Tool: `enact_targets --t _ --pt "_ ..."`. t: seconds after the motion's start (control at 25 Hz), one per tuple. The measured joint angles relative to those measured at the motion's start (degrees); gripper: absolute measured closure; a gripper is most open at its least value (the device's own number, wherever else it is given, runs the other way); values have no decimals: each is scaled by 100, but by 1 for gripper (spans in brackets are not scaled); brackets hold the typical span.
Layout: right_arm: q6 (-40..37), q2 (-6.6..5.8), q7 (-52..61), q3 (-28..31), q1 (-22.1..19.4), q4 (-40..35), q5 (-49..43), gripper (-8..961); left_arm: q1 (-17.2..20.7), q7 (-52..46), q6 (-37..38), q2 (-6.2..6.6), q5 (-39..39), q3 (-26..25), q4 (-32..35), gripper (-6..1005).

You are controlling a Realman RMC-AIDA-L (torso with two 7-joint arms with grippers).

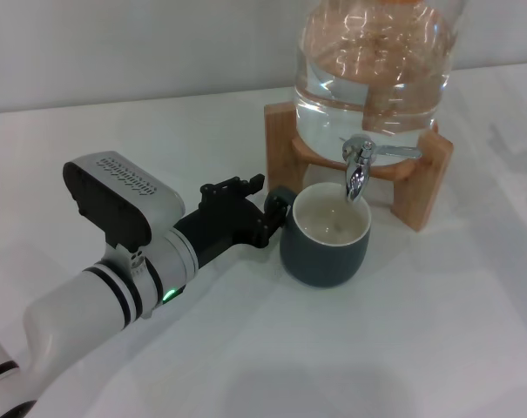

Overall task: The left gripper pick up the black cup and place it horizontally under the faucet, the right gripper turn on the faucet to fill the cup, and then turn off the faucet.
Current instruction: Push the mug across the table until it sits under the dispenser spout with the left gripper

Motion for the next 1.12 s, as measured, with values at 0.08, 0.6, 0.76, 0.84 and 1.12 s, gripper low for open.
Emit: enact_targets --t 0.08,0.6,0.76,0.84,1.12 --pt "4 0 0 0 0 0 0 116 -14 -1 0 -6 -2 6 1 695" --pt "17 0 0 0 0 0 0 116 -81 -2 1 -4 -13 40 42 565" --pt "17 0 0 0 0 0 0 116 -44 -2 1 -4 -12 29 71 564" --pt "17 0 0 0 0 0 0 116 -32 -3 1 -4 -12 30 72 563" --pt "17 0 0 0 0 3 0 116 39 -3 1 9 -11 24 75 561"
